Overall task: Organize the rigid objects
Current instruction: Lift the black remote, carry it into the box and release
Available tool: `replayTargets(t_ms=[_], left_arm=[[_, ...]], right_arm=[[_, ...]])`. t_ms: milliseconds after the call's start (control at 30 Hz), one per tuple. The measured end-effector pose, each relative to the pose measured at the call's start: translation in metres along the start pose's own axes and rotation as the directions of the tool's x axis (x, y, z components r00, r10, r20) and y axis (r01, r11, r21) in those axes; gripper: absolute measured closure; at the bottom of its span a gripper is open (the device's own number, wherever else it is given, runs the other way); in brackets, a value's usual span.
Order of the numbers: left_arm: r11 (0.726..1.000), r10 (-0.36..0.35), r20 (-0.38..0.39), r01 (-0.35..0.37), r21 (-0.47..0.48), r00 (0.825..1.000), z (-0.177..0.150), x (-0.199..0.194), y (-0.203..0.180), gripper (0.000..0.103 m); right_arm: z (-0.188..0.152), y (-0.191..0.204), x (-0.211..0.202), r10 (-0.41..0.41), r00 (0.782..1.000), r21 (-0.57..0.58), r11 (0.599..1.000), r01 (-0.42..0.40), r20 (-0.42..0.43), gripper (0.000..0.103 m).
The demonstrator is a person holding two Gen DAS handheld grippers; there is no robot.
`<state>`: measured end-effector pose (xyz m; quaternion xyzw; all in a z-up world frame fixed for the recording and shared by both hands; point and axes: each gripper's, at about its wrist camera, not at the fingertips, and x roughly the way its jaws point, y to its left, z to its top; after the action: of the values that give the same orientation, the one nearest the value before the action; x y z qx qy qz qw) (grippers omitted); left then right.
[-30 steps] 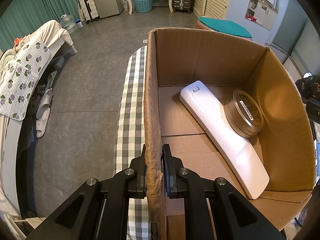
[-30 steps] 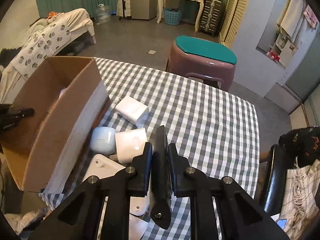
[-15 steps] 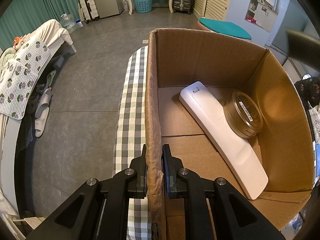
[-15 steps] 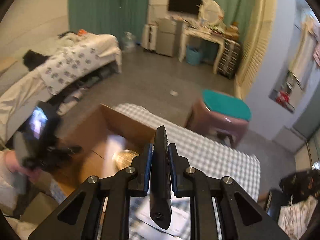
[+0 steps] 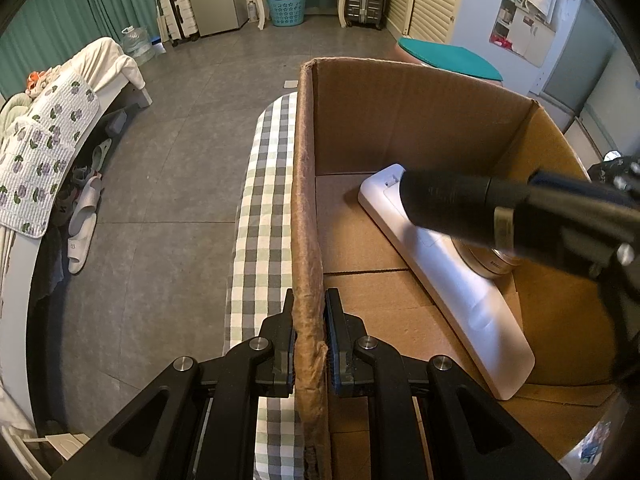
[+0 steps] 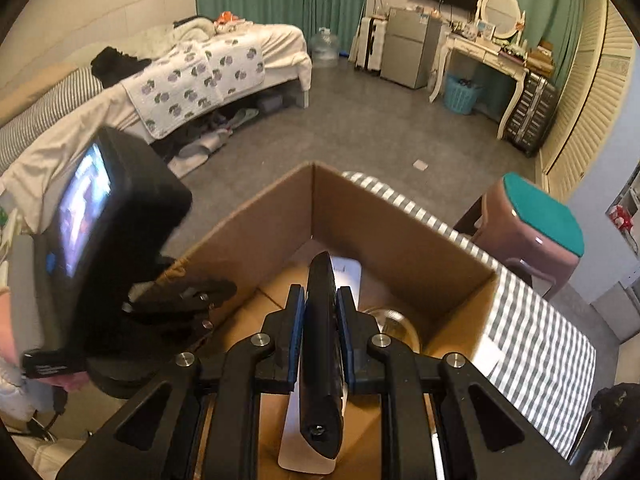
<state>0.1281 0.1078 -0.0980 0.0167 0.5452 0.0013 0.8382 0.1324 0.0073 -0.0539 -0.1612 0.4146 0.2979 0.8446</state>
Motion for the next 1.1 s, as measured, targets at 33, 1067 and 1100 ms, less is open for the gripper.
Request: replayTargets(t_ms=[33, 1067, 1100], left_arm=[[1.000, 0.000, 0.000, 0.000, 0.000, 1.000, 0.000, 0.000, 0.000, 0.091], [1.000, 0.009, -0.006, -0.009, -0.006, 1.000, 0.003, -0.002, 0.001, 0.092], [1.000, 0.009, -0.005, -0.009, -0.004, 1.000, 0.002, -0.002, 0.001, 0.092]], right_arm=[[-0.002, 0.000, 0.003, 0.000, 1.000, -0.003, 1.000, 0.000, -0.006, 0.087], [-0.070, -0.090, -0.122, -0.265, 0.962, 0.162, 0.954, 0.252, 0.067, 0.011], [-0.078, -0.097, -0.123, -0.278, 0.959, 0.174, 0.948, 0.265, 0.052, 0.011]])
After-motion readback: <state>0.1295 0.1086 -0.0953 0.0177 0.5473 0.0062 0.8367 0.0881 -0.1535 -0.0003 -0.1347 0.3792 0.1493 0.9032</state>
